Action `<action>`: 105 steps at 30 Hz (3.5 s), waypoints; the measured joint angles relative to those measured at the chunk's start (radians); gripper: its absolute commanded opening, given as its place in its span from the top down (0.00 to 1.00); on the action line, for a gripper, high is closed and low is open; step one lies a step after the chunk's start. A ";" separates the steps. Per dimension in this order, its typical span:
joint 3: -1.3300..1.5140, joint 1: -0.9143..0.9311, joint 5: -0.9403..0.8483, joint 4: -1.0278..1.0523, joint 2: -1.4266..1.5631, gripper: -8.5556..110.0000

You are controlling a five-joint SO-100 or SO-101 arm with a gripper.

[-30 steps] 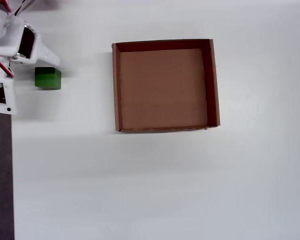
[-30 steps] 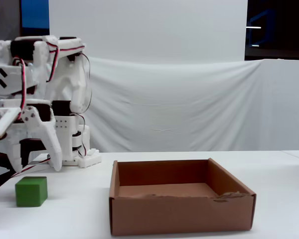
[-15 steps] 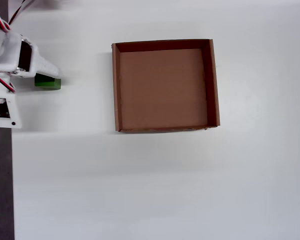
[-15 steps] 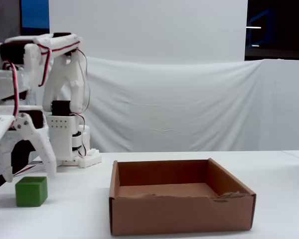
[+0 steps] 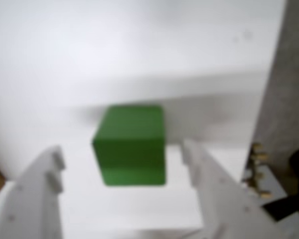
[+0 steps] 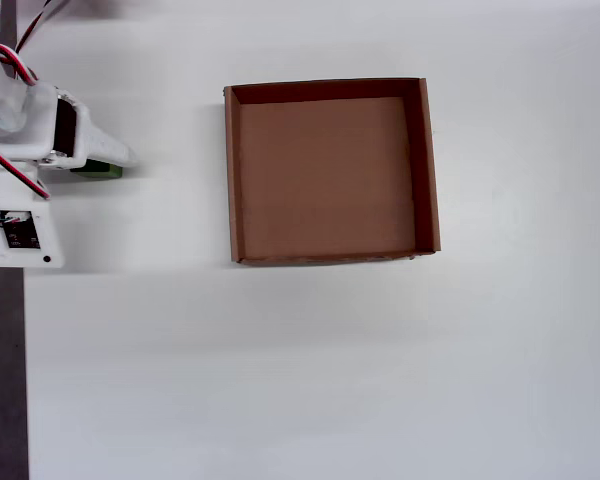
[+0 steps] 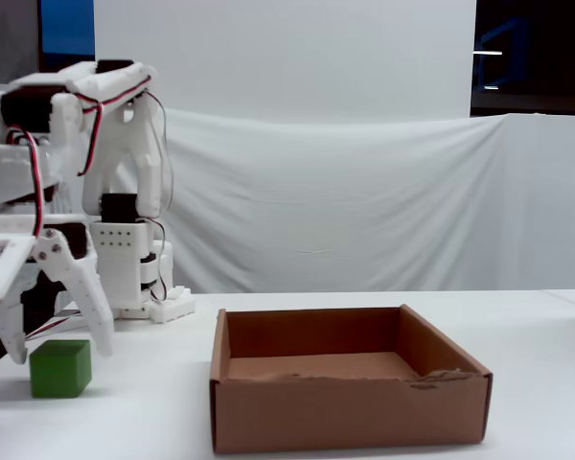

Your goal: Grasp a green cube and put it in a box.

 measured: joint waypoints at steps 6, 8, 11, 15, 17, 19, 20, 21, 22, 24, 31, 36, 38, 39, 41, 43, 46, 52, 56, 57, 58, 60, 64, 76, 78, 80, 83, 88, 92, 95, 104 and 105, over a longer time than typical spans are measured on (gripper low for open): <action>0.040 -0.009 -0.002 -0.020 0.000 0.65; 0.055 -0.008 -0.002 -0.026 0.000 0.65; 0.072 -0.017 -0.002 -0.028 0.000 0.65; 0.091 -0.012 -0.002 -0.028 0.005 0.66; 0.098 -0.012 -0.002 -0.029 0.008 0.67; 0.112 -0.012 -0.002 -0.043 0.008 0.70; 0.117 -0.012 -0.002 -0.049 0.008 0.71; 0.123 -0.012 -0.002 -0.057 0.008 0.72; 0.127 -0.012 -0.002 -0.060 0.008 0.72; 0.129 -0.012 -0.002 -0.064 0.008 0.73; 0.150 -0.012 -0.002 -0.078 0.043 0.73; 0.161 -0.012 -0.002 -0.092 0.051 0.73; 0.164 -0.012 -0.002 -0.092 0.055 0.73; 0.164 -0.012 -0.002 -0.092 0.058 0.73; 0.164 -0.012 -0.002 -0.092 0.058 0.73; 0.164 -0.014 -0.002 -0.092 0.061 0.73; 0.164 -0.015 -0.002 -0.097 0.061 0.73; 0.164 -0.015 -0.002 -0.126 0.084 0.73; 0.164 -0.021 -0.002 -0.141 0.087 0.73; 0.164 -0.021 -0.002 -0.141 0.091 0.73; 0.164 -0.021 -0.002 -0.144 0.092 0.73; 0.164 -0.021 -0.002 -0.144 0.095 0.73; 0.167 -0.021 -0.002 -0.147 0.095 0.76; 0.183 -0.021 -0.002 -0.163 0.107 0.79; 0.183 -0.021 -0.002 -0.163 0.107 0.80; 0.183 -0.021 -0.002 -0.163 0.107 0.80; 0.183 -0.021 -0.002 -0.163 0.107 0.80; 0.183 -0.021 -0.002 -0.155 0.118 0.80; 0.183 -0.052 -0.002 -0.094 0.173 0.80; 0.183 -0.072 -0.002 -0.063 0.198 0.80; 0.078 -0.252 0.028 0.186 0.385 0.80; 0.051 -0.291 0.060 0.210 0.419 0.80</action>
